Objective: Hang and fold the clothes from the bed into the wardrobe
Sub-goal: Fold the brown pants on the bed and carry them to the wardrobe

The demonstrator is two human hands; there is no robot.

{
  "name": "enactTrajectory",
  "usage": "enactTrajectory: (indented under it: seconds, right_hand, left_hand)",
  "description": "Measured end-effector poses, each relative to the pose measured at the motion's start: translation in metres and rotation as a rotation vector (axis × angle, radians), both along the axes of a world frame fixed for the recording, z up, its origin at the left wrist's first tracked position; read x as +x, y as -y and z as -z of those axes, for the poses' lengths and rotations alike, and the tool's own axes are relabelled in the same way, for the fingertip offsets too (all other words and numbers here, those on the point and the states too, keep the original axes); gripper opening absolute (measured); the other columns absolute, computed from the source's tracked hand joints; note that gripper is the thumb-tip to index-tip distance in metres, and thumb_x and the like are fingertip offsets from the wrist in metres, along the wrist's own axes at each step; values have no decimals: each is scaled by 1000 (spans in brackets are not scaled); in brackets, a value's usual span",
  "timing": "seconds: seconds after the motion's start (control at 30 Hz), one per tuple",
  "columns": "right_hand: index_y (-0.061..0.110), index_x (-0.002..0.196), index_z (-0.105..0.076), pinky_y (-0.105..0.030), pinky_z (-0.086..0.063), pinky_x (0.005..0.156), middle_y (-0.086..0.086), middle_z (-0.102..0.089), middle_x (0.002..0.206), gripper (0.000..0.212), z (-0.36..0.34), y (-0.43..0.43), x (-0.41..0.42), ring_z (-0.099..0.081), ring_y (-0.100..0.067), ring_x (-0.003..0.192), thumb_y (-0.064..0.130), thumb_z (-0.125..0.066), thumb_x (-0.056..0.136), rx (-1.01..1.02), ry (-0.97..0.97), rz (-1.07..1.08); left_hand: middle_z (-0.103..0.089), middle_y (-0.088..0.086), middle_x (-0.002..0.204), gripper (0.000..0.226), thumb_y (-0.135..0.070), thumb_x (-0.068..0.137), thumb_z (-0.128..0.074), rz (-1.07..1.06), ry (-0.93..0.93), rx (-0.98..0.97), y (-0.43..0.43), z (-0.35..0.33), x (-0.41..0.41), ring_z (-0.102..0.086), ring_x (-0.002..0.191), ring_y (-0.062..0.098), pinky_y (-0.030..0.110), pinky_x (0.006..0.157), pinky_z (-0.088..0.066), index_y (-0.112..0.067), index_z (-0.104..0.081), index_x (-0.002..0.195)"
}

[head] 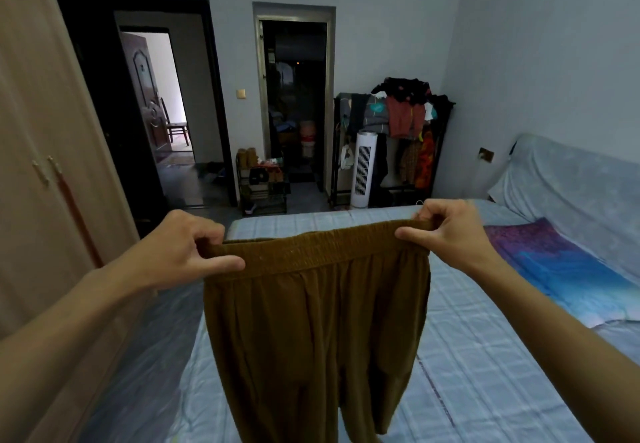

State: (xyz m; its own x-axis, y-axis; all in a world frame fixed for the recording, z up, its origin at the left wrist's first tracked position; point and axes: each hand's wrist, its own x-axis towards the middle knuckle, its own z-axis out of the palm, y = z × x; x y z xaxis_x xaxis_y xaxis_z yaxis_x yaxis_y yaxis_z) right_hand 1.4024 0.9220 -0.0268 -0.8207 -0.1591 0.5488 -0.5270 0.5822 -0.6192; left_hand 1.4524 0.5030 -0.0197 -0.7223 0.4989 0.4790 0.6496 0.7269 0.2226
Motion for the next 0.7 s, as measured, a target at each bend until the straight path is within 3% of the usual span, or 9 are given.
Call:
enactTrajectory:
  seconds: [0.07, 0.1, 0.2, 0.27, 0.37, 0.43, 0.5, 0.6, 0.7]
  right_hand:
    - [8, 61, -51, -31, -60, 63, -8, -73, 78, 35, 4, -1, -1, -74, -14, 84, 7, -83, 75, -83, 96, -151]
    - [10, 61, -47, -31, -59, 62, -11, -71, 76, 37, 6, -3, 0, -74, -14, 84, 2, -80, 78, -102, 158, -235]
    - [20, 61, -40, -18, -42, 49, 0, -48, 55, 45, 13, -4, 2, -50, -8, 52, 2, -73, 85, -95, 288, -405]
    - [22, 61, -40, -17, -37, 48, 5, -43, 55, 44, 13, -3, 3, -42, -10, 51, 9, -74, 84, -107, 308, -433]
    - [15, 72, -48, -20, -43, 49, 4, -53, 61, 28, 13, -1, 4, -53, -11, 57, 19, -74, 81, -116, 270, -423]
    - [13, 92, -60, -24, -52, 56, 0, -63, 73, 16, 16, 1, 6, -63, -17, 67, 20, -71, 84, -113, 305, -442]
    - [20, 113, -69, -24, -57, 68, 2, -71, 89, 27, 20, 2, 8, -70, -18, 82, 22, -68, 86, -79, 355, -461]
    - [24, 121, -70, -26, -59, 80, 6, -72, 110, 35, 24, 5, 11, -70, -18, 102, 20, -68, 86, -40, 470, -513]
    - [30, 127, -66, -29, -59, 82, 3, -72, 109, 44, 26, 7, 18, -70, -17, 103, 22, -72, 84, 31, 528, -523]
  left_hand:
    - [-56, -11, 58, 38, -49, 75, -77, -61, -40, 28, 0, 4, -1, -56, 54, 9, 20, 47, -43, -34, -48, 56]
    - [-59, -10, 59, 35, -42, 74, -79, -92, -58, 63, 0, 6, -1, -60, 56, 10, 26, 48, -48, -32, -50, 57]
    - [-65, -7, 65, 37, -19, 73, -85, -136, -103, 156, 1, 7, -1, -65, 62, 12, 29, 52, -51, -36, -53, 65]
    - [-64, -7, 70, 42, -13, 74, -85, -126, -111, 151, 1, 4, 0, -64, 65, 12, 27, 54, -51, -36, -50, 68]
    - [-62, -9, 81, 44, -4, 76, -81, -104, -82, 103, 4, 5, 2, -63, 73, 13, 29, 62, -53, -36, -51, 83]
    - [-60, -14, 89, 41, -1, 78, -76, -86, -52, 89, 5, 10, 3, -63, 84, 7, 18, 70, -52, -30, -56, 99]
    - [-59, -19, 96, 43, 1, 80, -73, -99, -49, 68, 5, 16, 3, -61, 90, 1, 13, 71, -48, -26, -59, 112]
    - [-60, -11, 100, 38, 5, 81, -71, -128, -84, 16, 7, 20, 2, -59, 93, 1, 17, 79, -44, -19, -66, 110]
    - [-60, -6, 95, 31, 8, 81, -69, -129, -117, 28, 8, 17, 3, -60, 89, 10, 23, 78, -46, -17, -69, 99]
